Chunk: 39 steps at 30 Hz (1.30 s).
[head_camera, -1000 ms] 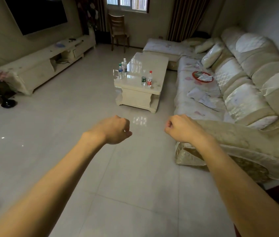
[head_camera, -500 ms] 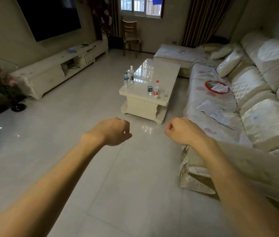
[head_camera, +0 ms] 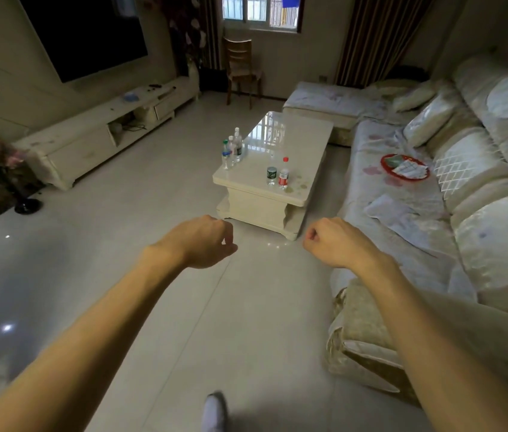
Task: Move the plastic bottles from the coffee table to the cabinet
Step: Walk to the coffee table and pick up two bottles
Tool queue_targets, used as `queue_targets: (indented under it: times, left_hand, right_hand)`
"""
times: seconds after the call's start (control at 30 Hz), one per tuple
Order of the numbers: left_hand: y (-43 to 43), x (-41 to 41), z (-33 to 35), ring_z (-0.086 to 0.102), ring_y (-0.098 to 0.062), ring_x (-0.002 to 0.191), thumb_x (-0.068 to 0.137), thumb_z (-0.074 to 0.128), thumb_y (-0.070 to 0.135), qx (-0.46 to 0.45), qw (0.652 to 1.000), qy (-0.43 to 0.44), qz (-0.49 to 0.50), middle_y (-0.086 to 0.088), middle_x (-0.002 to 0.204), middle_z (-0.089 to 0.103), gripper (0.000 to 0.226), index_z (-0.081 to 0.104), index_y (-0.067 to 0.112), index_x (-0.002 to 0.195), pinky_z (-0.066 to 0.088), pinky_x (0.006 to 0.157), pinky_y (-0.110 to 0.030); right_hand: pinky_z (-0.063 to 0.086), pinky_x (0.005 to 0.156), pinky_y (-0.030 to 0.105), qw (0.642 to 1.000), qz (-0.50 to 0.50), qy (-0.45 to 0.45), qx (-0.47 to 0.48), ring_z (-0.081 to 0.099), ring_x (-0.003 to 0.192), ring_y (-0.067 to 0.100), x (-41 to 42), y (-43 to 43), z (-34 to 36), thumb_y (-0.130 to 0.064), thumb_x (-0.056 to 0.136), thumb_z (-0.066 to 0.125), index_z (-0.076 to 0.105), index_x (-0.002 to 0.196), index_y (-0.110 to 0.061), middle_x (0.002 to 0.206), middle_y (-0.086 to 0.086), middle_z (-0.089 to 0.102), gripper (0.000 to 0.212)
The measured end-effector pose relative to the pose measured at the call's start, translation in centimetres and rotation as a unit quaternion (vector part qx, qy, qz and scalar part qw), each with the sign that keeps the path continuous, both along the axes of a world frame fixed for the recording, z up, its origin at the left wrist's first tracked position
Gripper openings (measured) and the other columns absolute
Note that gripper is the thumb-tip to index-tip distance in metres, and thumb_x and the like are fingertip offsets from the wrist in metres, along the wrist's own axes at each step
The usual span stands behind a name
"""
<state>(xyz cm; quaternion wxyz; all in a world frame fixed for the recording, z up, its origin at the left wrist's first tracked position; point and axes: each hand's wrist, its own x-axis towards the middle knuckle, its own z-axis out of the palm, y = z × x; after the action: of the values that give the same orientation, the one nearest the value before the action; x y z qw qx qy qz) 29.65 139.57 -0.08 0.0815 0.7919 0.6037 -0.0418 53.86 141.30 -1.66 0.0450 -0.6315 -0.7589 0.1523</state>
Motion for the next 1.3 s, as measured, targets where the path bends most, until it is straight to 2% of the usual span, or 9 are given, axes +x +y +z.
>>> queue_targets:
  times: [0.1, 0.23, 0.33, 0.47, 0.7, 0.87, 0.97, 1.2, 1.3]
  left_hand:
    - [3.5, -0.9, -0.4, 0.059, -0.022, 0.094, 0.092, 0.049, 0.044, 0.0, 1.0, -0.007, 0.0, -0.003, 0.105, 0.065, 0.028, 0.062, 0.024, 0.106, 0.045, 0.072, -0.03]
    - [9.0, -2.6, -1.0, 0.06, -0.023, 0.094, 0.092, 0.048, 0.045, -0.015, 1.0, -0.01, -0.006, -0.004, 0.105, 0.066, 0.029, 0.061, 0.023, 0.107, 0.05, 0.078, -0.034]
    - [13.4, -4.1, -1.1, 0.059, -0.021, 0.095, 0.093, 0.047, 0.044, -0.025, 0.999, -0.014, -0.017, -0.002, 0.106, 0.065, 0.03, 0.06, 0.023, 0.109, 0.046, 0.075, -0.031]
    - [19.1, -6.0, -0.6, 0.056, -0.019, 0.091, 0.093, 0.048, 0.042, -0.022, 0.998, -0.036, -0.038, -0.002, 0.109, 0.063, 0.027, 0.061, 0.023, 0.108, 0.043, 0.075, -0.029]
    - [26.3, -7.9, -0.7, 0.047, -0.012, 0.085, 0.094, 0.049, 0.036, -0.011, 0.993, -0.079, -0.084, -0.003, 0.114, 0.061, 0.027, 0.061, 0.019, 0.111, 0.038, 0.074, -0.024]
    - [30.7, -8.8, -1.3, 0.057, -0.02, 0.092, 0.094, 0.049, 0.038, -0.023, 0.993, -0.076, -0.088, -0.005, 0.113, 0.063, 0.028, 0.062, 0.019, 0.11, 0.046, 0.077, -0.03]
    - [33.3, -8.7, -1.7, 0.059, -0.021, 0.095, 0.093, 0.049, 0.038, -0.027, 0.993, -0.079, -0.085, -0.005, 0.112, 0.064, 0.029, 0.063, 0.02, 0.11, 0.049, 0.08, -0.031]
    - [39.1, -7.4, -2.2, 0.059, -0.022, 0.094, 0.092, 0.048, 0.04, -0.039, 0.994, -0.069, -0.074, -0.004, 0.112, 0.064, 0.027, 0.062, 0.021, 0.107, 0.05, 0.079, -0.033]
    - [42.1, -6.8, -2.0, 0.06, -0.023, 0.092, 0.093, 0.047, 0.04, -0.04, 0.996, -0.056, -0.058, -0.005, 0.108, 0.064, 0.026, 0.062, 0.022, 0.105, 0.05, 0.077, -0.033]
  right_hand:
    - [0.05, 0.067, 0.036, 1.0, -0.004, -0.005, -0.008, 0.061, 0.079, 0.028, -1.2, 3.3, 0.1, -0.024, 0.086, 0.049, 0.066, 0.079, -0.012, 0.081, 0.007, 0.065, 0.021]
    - [0.055, 0.073, 0.041, 1.0, -0.008, -0.012, -0.006, 0.063, 0.081, 0.028, -3.0, 8.2, -0.1, -0.027, 0.085, 0.051, 0.068, 0.083, -0.011, 0.085, 0.007, 0.067, 0.023]
    - [0.055, 0.077, 0.042, 1.0, -0.016, -0.013, -0.015, 0.063, 0.083, 0.026, -4.6, 11.9, -0.1, -0.03, 0.085, 0.053, 0.068, 0.084, -0.016, 0.087, 0.003, 0.068, 0.021]
    - [0.054, 0.079, 0.04, 0.999, -0.032, -0.008, -0.021, 0.064, 0.083, 0.027, -6.7, 16.4, 0.4, -0.027, 0.089, 0.051, 0.069, 0.091, -0.012, 0.089, 0.008, 0.069, 0.023]
    - [0.044, 0.067, 0.029, 0.998, -0.058, -0.006, -0.015, 0.058, 0.075, 0.028, -9.2, 22.1, 0.7, -0.022, 0.092, 0.049, 0.062, 0.079, -0.009, 0.081, 0.012, 0.064, 0.023]
    - [0.05, 0.074, 0.034, 0.997, -0.064, -0.015, -0.03, 0.063, 0.083, 0.028, -9.9, 26.4, 0.7, -0.025, 0.093, 0.049, 0.068, 0.094, -0.005, 0.091, 0.013, 0.068, 0.027]
    - [0.044, 0.072, 0.029, 0.997, -0.069, -0.015, -0.036, 0.06, 0.082, 0.023, -9.9, 28.9, 0.4, -0.029, 0.096, 0.048, 0.065, 0.099, -0.007, 0.091, 0.008, 0.065, 0.028]
    - [0.049, 0.072, 0.035, 0.998, -0.058, -0.005, -0.034, 0.062, 0.078, 0.025, -8.6, 35.7, -0.4, -0.025, 0.092, 0.052, 0.065, 0.09, -0.007, 0.085, 0.009, 0.066, 0.023]
    - [0.054, 0.076, 0.037, 0.998, -0.044, -0.006, -0.033, 0.063, 0.08, 0.024, -7.6, 39.3, -0.7, -0.027, 0.092, 0.051, 0.065, 0.091, -0.009, 0.095, 0.008, 0.069, 0.023]
